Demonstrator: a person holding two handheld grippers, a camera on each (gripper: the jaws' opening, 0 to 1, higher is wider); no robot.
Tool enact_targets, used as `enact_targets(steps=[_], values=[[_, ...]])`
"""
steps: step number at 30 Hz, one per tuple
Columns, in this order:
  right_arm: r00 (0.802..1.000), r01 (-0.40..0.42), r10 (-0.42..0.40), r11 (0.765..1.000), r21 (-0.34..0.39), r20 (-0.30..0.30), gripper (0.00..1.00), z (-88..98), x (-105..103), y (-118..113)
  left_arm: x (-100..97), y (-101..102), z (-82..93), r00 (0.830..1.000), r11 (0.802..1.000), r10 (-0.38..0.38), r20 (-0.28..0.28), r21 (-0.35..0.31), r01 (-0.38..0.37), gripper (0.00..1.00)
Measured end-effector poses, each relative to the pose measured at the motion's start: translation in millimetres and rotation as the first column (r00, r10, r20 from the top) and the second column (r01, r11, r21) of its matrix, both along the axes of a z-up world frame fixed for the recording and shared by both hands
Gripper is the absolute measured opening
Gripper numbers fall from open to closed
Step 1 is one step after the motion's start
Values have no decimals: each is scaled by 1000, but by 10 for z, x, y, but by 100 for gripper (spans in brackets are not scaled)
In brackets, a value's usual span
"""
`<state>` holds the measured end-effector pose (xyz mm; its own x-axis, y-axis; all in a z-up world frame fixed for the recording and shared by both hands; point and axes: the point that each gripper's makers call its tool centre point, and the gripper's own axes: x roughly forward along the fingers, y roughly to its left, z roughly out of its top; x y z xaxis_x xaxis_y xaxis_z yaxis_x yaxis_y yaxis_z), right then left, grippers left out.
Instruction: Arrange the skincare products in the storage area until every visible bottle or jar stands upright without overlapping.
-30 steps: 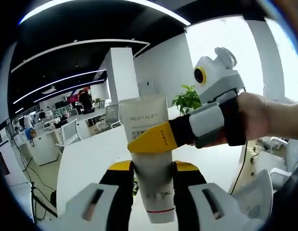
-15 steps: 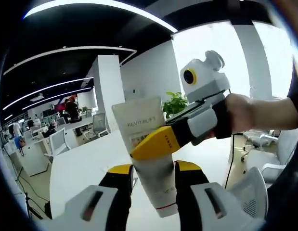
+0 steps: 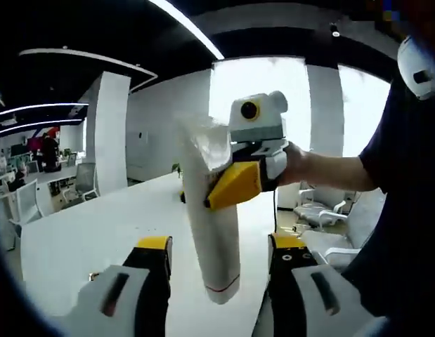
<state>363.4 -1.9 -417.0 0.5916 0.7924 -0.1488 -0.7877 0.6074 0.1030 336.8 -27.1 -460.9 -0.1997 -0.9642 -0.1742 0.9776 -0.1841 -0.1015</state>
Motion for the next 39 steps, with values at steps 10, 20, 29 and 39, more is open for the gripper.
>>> enact_targets(steps=[10, 20, 29, 39], values=[[995, -96, 97, 995, -27, 33, 5, 34, -103, 107, -44, 8, -72, 997, 997, -70, -24, 17, 70, 37], [994, -107, 108, 993, -40, 31, 5, -34, -85, 111, 15, -25, -50, 999, 999, -42, -3, -3, 42, 23], [995, -91, 92, 996, -26, 49, 7, -11, -61, 71, 32, -45, -20, 999, 999, -19, -28, -32, 18, 20], [994, -58, 51, 996, 69, 95, 11, 2, -62, 74, 79, -15, 7, 1000, 998, 6, -9, -65, -7, 18]])
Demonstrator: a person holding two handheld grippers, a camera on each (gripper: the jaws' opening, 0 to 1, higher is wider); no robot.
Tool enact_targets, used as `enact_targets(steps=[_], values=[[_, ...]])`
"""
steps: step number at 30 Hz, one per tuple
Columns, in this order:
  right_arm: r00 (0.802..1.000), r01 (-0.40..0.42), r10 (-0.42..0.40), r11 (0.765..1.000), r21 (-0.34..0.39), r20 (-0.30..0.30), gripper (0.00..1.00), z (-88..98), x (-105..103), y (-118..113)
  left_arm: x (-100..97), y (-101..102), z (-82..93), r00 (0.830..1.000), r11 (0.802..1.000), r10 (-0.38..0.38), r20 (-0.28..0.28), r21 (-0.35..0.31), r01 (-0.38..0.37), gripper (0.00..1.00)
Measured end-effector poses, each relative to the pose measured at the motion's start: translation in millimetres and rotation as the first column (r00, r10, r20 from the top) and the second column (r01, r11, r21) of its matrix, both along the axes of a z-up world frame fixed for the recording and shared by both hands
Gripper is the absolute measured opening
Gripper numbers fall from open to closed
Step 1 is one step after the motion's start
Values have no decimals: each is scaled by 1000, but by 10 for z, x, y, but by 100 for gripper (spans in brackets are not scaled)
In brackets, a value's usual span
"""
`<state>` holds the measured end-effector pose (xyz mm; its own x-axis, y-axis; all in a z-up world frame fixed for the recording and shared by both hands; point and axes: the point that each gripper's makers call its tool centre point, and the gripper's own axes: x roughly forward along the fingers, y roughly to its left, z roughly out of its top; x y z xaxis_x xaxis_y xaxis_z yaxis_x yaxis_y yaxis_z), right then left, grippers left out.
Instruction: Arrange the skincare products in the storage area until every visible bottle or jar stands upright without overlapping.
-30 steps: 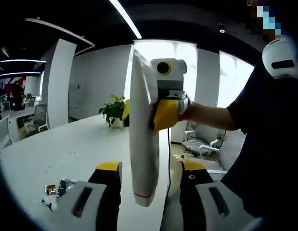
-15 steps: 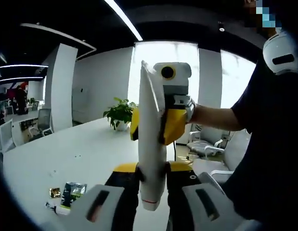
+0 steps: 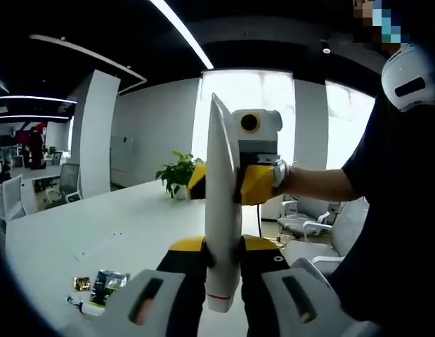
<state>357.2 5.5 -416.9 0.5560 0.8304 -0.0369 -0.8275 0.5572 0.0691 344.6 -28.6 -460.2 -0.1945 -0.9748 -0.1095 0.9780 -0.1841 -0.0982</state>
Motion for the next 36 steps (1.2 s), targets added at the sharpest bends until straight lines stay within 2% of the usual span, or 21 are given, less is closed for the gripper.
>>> enact_targets(steps=[4, 5, 10, 11, 12, 13, 15, 16, 21, 25, 26, 28, 30, 32, 36], values=[[1000, -5, 5, 1000, -24, 9, 12, -46, -21, 31, -5, 2, -21, 1000, 1000, -7, 10, 4, 7, 18], [1000, -5, 5, 999, -49, 5, 12, -96, -22, 38, -6, 1, -23, 1000, 1000, -7, 3, 2, 7, 18], [1000, 1, -1, 999, -53, 16, 11, -120, -11, 18, 7, -24, -49, 1000, 1000, -7, -16, 0, 7, 18], [1000, -1, 2, 999, -47, 13, 10, -120, -2, 9, 11, -30, -49, 1000, 1000, -6, -20, 1, 6, 18], [1000, -8, 7, 1000, -27, -28, 9, -133, 4, 1, 12, -37, -54, 999, 1000, -6, -36, 6, 6, 19], [999, 1, -1, 1000, -12, -39, 9, -129, 23, -17, 14, -39, -55, 999, 1000, -4, -43, 8, 4, 20], [1000, -7, 7, 1000, -16, 12, 7, -119, 9, -21, 35, -47, -37, 998, 1000, 10, -57, -4, -11, 22], [1000, -4, 4, 1000, -13, 8, 6, -130, 11, -19, 65, -60, -9, 998, 999, 23, -60, -24, -24, 23], [1000, 6, -6, 1000, -10, 1, 5, -185, 45, -31, 84, -89, -89, 998, 999, 38, -45, 5, -38, 24], [1000, -3, 3, 999, -38, 10, 5, -210, 58, -5, 115, -73, -128, 997, 998, 56, -52, 10, -55, 26], [1000, -5, 5, 999, -53, 12, 5, -227, 71, 1, 158, -60, -148, 995, 996, 85, -55, 20, -84, 28], [1000, -5, 6, 998, -70, 16, 5, -256, 93, -2, 215, -22, -210, 993, 993, 113, -28, 50, -112, 33], [1000, -5, 6, 998, -68, 11, 5, -275, 116, -12, 258, 14, -281, 990, 987, 141, -28, 84, -138, 43], [1000, -1, 2, 998, -62, 3, 5, -287, 135, -20, 273, 39, -313, 986, 984, 160, -49, 86, -155, 52], [1000, 2, -1, 998, -64, 11, 5, -319, 164, -35, 285, 97, -407, 981, 978, 186, -60, 109, -179, 61]])
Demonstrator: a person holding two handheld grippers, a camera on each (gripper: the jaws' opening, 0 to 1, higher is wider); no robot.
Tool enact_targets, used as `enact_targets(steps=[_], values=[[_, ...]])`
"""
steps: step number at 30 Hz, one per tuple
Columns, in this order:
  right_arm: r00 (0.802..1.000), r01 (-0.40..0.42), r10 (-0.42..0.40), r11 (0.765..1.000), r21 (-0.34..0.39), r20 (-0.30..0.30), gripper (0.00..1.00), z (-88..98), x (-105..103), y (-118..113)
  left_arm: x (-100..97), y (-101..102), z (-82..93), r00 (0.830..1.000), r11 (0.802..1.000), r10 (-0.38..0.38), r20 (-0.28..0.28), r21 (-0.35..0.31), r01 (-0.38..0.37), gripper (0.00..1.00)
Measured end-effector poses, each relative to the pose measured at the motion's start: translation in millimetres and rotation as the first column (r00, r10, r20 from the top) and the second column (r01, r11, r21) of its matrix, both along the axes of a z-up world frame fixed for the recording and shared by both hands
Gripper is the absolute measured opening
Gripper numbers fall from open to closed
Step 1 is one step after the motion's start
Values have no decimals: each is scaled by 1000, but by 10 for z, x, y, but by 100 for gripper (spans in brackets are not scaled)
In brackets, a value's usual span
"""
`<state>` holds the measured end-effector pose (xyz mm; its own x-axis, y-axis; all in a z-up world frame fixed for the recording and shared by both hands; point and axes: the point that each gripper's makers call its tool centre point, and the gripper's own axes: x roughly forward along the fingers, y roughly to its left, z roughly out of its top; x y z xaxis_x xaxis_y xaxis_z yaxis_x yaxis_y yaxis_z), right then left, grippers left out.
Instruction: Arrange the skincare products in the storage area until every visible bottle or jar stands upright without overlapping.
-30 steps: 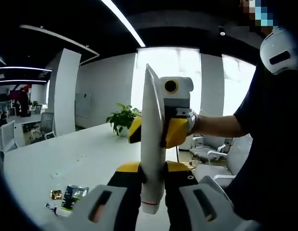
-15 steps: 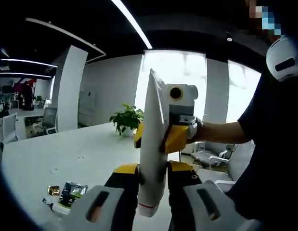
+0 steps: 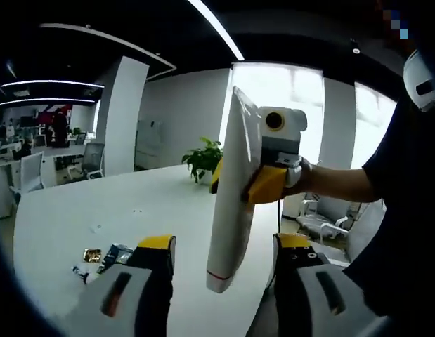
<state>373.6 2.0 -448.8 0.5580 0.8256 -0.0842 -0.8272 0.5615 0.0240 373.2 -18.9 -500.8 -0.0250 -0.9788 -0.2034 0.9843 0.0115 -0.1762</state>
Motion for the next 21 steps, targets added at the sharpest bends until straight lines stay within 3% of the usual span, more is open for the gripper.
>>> enact_targets(steps=[4, 11, 13, 21], values=[[1000, 17, -17, 1000, 14, 0, 5, -64, 61, -37, 49, 93, -168, 999, 997, 38, 0, 69, -37, 73], [999, 43, -43, 999, -6, -8, 6, -186, 162, -109, 188, 291, -263, 989, 985, 141, 35, 97, -144, 99], [999, 48, -48, 999, -9, -3, 6, -215, 190, -125, 207, 375, -329, 988, 980, 148, 50, 128, -153, 99], [998, 57, -58, 998, -32, -15, 6, -381, 318, -196, 251, 551, -399, 982, 973, 183, 42, 135, -187, 99]])
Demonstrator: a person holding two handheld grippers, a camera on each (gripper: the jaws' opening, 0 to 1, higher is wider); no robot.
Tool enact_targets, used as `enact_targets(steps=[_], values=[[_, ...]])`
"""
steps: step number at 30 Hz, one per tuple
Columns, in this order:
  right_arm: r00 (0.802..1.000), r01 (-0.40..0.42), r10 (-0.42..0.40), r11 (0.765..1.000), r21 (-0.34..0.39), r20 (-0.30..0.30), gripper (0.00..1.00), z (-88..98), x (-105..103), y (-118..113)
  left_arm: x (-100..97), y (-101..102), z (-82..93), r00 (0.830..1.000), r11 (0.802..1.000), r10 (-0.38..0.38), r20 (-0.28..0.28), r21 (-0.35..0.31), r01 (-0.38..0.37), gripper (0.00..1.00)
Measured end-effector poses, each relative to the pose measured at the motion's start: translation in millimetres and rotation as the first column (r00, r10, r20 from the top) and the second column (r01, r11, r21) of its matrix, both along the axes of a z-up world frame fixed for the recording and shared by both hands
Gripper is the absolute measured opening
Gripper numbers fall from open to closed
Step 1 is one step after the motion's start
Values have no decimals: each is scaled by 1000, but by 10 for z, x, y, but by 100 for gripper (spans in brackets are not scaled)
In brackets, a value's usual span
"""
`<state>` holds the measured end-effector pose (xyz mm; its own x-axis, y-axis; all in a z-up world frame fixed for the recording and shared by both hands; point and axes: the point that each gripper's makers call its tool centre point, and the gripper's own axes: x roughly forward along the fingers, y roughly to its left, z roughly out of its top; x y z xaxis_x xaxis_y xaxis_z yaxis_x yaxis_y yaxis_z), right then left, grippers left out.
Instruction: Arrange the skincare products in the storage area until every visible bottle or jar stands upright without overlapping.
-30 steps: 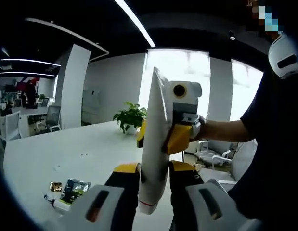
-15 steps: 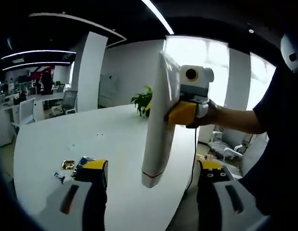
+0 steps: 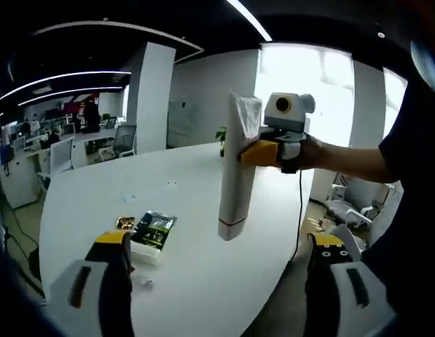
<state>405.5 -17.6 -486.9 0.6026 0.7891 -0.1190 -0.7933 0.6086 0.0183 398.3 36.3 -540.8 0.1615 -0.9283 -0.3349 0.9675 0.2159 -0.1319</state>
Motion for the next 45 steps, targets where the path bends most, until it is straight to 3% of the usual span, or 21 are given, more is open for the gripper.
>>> enact_targets(steps=[12, 22, 30, 45], values=[[999, 46, -47, 998, -35, -26, 6, -355, 219, -253, 173, 121, -175, 997, 998, 69, -37, 13, -68, 99], [998, 53, -54, 998, -35, -19, 6, -607, 369, -383, 403, 212, -440, 988, 992, 125, -90, 32, -123, 98], [997, 78, -79, 996, -38, -21, 6, -917, 475, -535, 569, 228, -648, 983, 989, 148, -112, 31, -145, 97], [996, 93, -93, 996, -17, -3, 6, -1241, 739, -705, 666, 323, -898, 975, 983, 179, -130, 69, -171, 94]])
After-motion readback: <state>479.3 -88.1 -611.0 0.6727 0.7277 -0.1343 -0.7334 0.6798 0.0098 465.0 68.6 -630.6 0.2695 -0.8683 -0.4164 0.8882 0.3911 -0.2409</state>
